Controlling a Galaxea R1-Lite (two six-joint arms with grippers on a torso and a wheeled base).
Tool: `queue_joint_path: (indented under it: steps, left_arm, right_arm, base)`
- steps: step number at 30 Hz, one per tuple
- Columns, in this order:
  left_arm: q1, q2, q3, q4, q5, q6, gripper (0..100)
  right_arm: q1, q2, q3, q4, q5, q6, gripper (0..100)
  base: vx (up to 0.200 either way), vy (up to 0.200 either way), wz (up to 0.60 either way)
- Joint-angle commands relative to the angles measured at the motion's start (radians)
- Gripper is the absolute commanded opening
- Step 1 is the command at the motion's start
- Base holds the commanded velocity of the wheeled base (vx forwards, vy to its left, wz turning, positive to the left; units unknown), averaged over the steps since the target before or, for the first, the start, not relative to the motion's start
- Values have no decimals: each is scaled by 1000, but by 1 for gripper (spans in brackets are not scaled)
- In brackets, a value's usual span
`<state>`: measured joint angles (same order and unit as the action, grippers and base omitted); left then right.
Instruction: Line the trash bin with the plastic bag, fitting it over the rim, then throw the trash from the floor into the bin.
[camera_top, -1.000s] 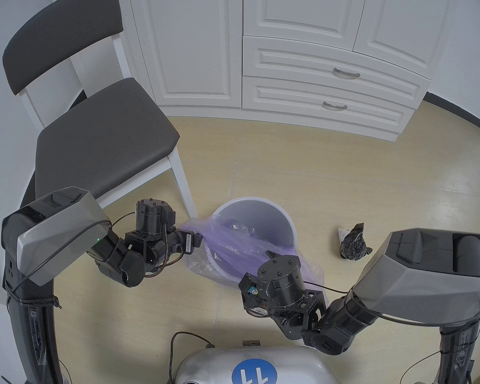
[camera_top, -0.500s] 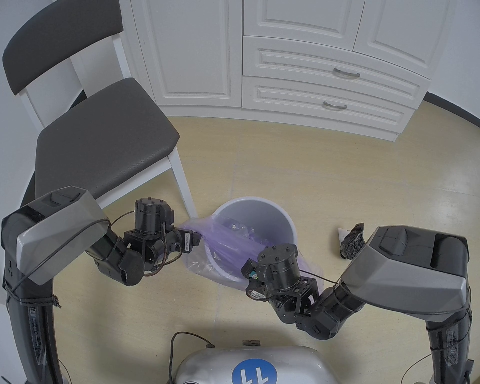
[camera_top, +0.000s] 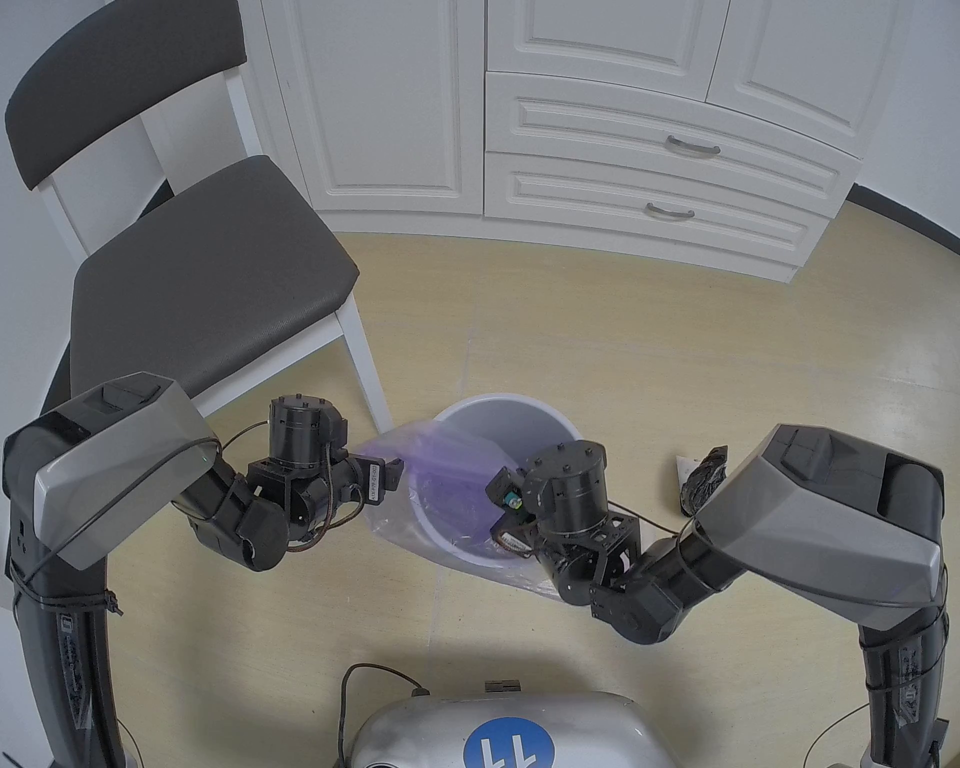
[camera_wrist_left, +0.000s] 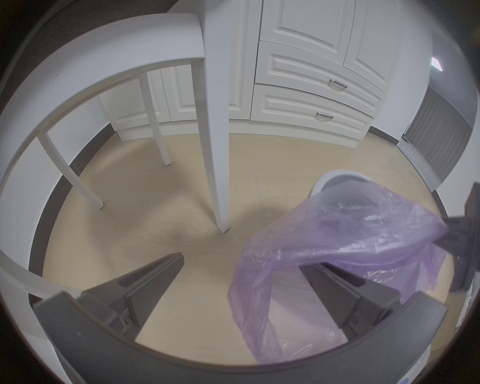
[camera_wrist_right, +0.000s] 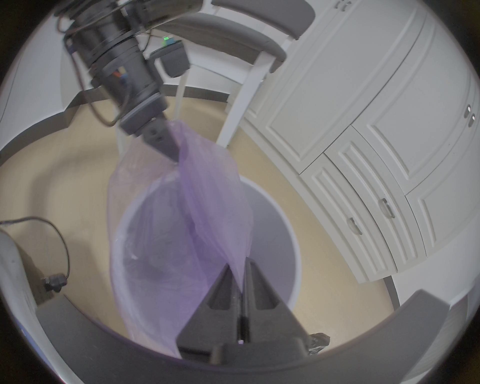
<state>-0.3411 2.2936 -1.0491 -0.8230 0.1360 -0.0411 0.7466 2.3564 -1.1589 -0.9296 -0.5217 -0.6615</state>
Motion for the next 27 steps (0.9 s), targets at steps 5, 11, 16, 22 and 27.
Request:
queue_joint_path:
  steps: [5,11,16,22,27]
  left_arm:
    - [8,1,1,-53,-1,0,100]
    - [7,4,6,-54,-3,3,100]
    - [5,0,8,-54,-1,3,100]
    - [4,1,8,-54,-1,4,100]
    - [5,0,6,-54,-1,4,100]
  right_arm:
    - [-96,52,-140,-2,0,10,0]
    - [-128,69,-203,-2,0,23,0]
    - [-150,86,-274,23,0,26,0]
    - [-161,159,-424,38,-1,51,0]
    - [-173,233,-539,37,-8,71,0]
  base:
    - [0,0,0]
    - [0,0,0]
    - [0,0,0]
    - [0,0,0]
    - [0,0,0]
